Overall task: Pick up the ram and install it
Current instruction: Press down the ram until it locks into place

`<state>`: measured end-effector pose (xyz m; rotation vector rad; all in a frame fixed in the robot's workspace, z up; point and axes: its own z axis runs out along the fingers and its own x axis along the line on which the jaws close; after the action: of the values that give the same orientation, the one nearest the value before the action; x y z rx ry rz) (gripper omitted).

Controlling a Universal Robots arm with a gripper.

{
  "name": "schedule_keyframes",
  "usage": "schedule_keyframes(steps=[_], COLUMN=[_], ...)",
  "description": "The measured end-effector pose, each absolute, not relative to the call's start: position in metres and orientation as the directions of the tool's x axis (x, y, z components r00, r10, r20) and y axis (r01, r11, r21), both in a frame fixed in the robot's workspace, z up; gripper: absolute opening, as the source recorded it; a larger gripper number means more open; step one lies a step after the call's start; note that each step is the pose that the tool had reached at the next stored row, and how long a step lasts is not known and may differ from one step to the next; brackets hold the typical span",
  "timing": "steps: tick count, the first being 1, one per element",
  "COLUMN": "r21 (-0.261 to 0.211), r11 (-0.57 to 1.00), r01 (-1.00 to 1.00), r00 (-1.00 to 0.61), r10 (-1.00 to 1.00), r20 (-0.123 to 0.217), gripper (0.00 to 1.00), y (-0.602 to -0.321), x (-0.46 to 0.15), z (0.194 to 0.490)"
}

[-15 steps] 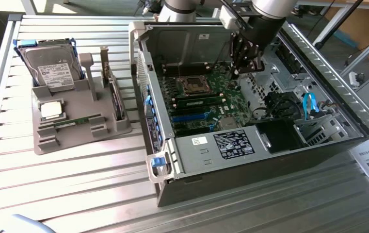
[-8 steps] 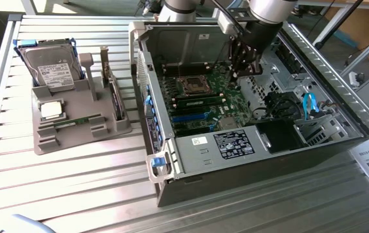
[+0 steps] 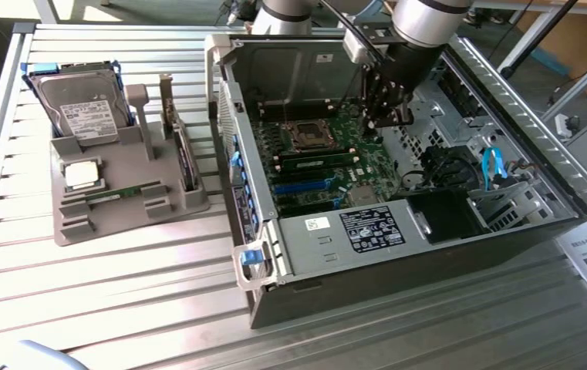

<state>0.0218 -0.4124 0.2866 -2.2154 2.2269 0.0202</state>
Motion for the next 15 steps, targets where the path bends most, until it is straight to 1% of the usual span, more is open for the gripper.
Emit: schedule_keyframes(steps=[15], r21=[0.003], r11=[0.006], r01=[-1.0], r00=[-0.006], r10=[-1.0], r20=[-0.009], gripper=[0.1], y=[-0.412], x=[0.022], z=[0.262])
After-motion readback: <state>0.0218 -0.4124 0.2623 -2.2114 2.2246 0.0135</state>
